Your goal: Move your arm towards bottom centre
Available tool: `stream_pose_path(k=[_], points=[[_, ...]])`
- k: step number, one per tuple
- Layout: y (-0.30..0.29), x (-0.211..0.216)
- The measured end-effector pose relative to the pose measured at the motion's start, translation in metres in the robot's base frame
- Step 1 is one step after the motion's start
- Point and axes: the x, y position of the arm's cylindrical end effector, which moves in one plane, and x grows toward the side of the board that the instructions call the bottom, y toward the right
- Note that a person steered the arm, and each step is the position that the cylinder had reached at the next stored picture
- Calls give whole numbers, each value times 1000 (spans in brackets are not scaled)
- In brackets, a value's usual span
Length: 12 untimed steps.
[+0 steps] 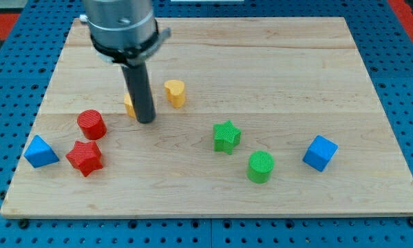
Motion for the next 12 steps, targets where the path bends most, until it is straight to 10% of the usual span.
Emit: stream_pose_path(k=[12], points=[[-81,138]])
